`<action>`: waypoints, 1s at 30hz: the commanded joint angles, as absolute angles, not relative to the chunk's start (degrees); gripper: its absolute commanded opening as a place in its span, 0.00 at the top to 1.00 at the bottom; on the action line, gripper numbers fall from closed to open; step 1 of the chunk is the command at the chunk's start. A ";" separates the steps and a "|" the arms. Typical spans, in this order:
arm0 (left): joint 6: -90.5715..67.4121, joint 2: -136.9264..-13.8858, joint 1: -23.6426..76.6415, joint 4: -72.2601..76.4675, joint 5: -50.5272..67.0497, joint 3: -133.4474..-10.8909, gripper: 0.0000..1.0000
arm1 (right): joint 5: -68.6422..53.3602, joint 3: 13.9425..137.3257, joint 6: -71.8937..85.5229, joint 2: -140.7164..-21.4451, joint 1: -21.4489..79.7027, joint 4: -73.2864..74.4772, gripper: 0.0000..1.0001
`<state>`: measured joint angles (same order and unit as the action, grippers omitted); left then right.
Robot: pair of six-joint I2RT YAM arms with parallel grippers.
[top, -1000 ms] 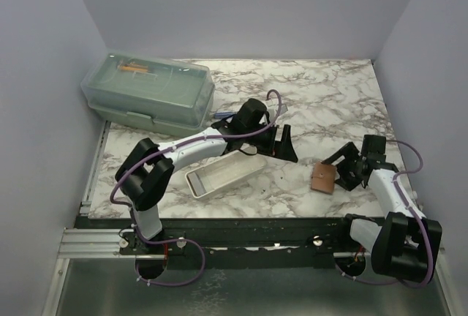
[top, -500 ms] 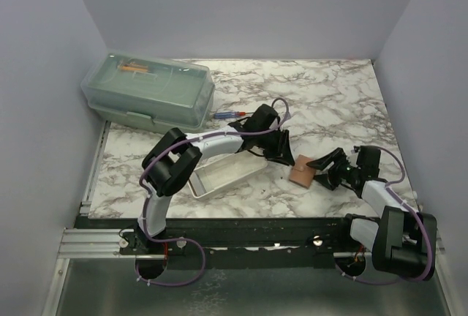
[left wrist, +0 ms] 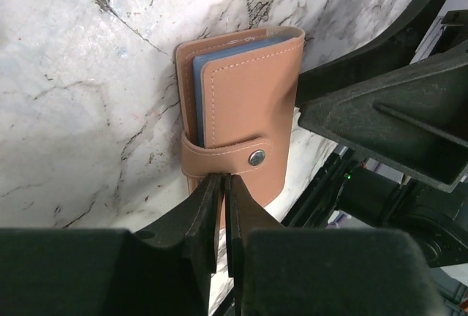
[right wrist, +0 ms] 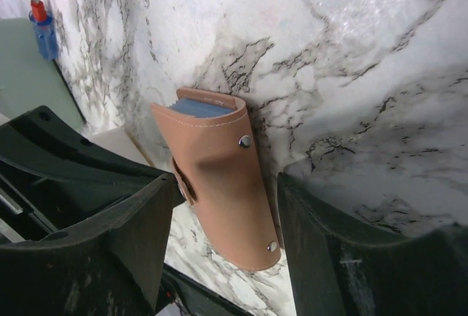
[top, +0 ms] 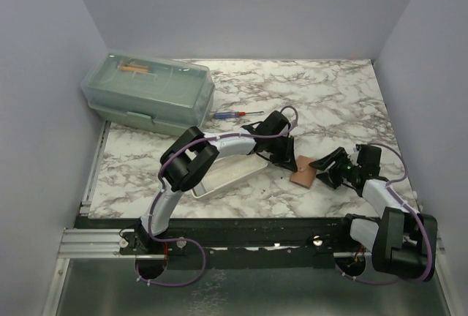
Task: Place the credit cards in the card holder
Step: Open the card holder at the center of the board.
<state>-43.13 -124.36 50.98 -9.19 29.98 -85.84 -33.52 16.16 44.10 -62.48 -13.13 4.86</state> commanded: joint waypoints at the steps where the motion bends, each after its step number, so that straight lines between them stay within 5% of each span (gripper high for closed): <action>1: -43.42 -126.75 51.41 -12.10 25.86 -86.94 0.88 | -29.18 17.57 41.90 -63.11 -13.03 8.08 0.38; 9: -43.50 -127.96 51.36 -13.56 24.34 -85.99 0.92 | -41.41 14.23 43.19 -68.03 -12.69 -4.09 0.43; 16: -42.71 -126.97 51.40 -13.72 24.23 -85.72 0.92 | -45.18 10.59 45.92 -66.43 -12.61 -10.68 0.78; 19: -41.40 -124.92 51.49 -13.62 24.99 -86.50 0.61 | -44.59 10.75 45.84 -64.41 -12.61 -9.54 0.96; 22: -41.40 -122.82 52.06 -13.45 22.82 -86.87 0.42 | -43.10 11.60 45.35 -62.57 -12.66 -7.25 1.00; 30: -39.86 -121.92 55.57 -16.50 10.21 -90.32 0.44 | -40.69 13.01 43.86 -62.20 -12.61 -3.89 1.00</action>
